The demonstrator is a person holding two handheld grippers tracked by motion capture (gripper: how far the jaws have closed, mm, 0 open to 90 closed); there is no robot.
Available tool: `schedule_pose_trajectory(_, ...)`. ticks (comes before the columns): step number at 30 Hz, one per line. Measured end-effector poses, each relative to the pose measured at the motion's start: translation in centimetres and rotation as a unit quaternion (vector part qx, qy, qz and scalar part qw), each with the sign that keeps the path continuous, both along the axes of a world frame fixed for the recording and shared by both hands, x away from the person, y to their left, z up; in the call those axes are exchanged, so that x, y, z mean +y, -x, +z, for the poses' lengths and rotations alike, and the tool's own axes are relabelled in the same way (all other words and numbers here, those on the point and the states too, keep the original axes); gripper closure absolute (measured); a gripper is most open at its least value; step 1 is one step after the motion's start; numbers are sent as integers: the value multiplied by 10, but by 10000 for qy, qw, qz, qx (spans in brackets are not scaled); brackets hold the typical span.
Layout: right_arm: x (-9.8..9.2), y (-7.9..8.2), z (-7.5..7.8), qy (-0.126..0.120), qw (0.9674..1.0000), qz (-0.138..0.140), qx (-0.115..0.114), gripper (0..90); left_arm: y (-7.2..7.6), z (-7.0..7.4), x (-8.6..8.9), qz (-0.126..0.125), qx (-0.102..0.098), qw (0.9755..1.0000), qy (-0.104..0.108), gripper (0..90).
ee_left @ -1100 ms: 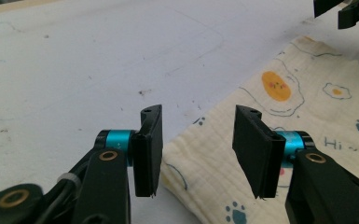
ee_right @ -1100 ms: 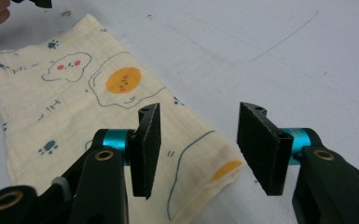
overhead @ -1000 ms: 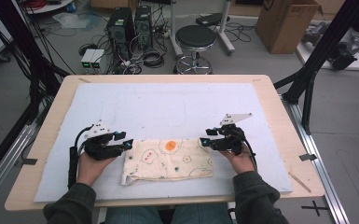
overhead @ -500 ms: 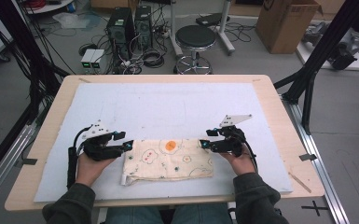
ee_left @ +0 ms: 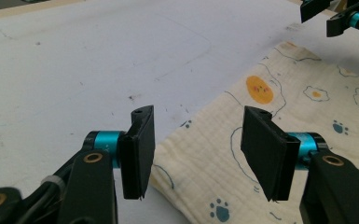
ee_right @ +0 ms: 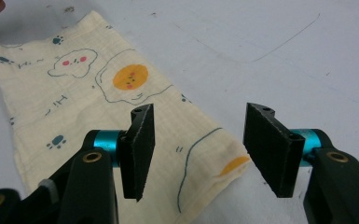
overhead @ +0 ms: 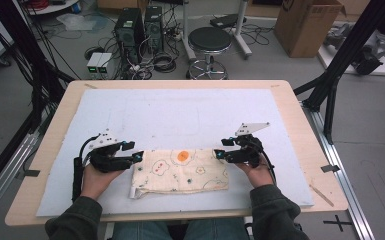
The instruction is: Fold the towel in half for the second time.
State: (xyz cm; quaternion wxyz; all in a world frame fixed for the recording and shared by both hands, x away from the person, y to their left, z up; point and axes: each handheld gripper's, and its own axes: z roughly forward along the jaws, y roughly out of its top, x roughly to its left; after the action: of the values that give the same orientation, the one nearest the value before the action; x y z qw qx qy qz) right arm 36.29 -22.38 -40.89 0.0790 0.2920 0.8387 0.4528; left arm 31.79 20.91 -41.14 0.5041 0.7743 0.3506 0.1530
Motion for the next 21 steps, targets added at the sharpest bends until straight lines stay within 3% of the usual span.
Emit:
schedule_pose_trajectory(7,-2,-2,0,-23,10000,-67,8,443,-4,-3,0,59,53,10000,-45,451)
schedule_pose_trajectory(12,-2,-7,-3,36,9999,-97,-6,459,-12,-9,0,307,48,9993,-197,466)
schedule_pose_trajectory(16,-2,-11,-6,60,9998,-142,82,478,-21,-15,0,510,169,9984,-169,507)
schedule_pose_trajectory(21,-4,-18,-12,120,9994,-217,243,519,-28,-22,-4,550,391,9973,-294,545)
